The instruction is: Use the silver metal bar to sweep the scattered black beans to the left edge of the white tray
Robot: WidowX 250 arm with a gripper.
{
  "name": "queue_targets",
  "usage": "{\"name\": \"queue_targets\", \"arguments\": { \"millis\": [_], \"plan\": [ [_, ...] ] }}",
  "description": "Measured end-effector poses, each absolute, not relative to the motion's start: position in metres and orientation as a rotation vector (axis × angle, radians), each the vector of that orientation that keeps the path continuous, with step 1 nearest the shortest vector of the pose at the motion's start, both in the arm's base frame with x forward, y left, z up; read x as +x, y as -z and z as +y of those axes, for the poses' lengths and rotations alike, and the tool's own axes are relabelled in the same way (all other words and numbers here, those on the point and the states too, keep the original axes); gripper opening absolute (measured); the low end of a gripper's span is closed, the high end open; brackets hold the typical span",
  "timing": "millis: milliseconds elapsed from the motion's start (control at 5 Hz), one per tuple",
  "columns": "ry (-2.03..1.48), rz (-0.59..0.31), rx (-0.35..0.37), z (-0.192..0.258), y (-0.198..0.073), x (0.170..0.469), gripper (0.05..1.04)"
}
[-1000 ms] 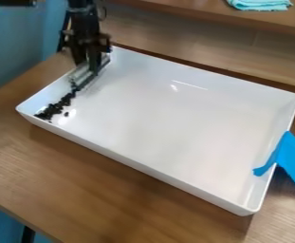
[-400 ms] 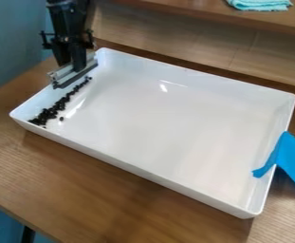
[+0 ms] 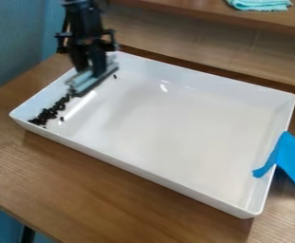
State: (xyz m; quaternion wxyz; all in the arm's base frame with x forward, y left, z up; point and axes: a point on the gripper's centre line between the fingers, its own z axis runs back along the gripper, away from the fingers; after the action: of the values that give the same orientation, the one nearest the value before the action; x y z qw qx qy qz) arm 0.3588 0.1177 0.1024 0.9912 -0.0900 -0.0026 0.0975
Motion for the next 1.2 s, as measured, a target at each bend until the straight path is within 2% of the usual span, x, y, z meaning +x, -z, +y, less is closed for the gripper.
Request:
{"name": "queue_targets", "arguments": {
  "millis": [600, 800, 1000, 1200],
  "plan": [
    [-0.118, -0.04, -0.131, -0.013, -0.089, 0.37, 0.375],
    [-0.086, -0.085, -0.128, -0.048, -0.082, 0.373, 0.375],
    [-0.068, -0.108, -0.128, -0.066, -0.074, 0.378, 0.418],
    [-0.064, -0.103, -0.093, -0.071, -0.059, 0.382, 0.722]
  ]
}}
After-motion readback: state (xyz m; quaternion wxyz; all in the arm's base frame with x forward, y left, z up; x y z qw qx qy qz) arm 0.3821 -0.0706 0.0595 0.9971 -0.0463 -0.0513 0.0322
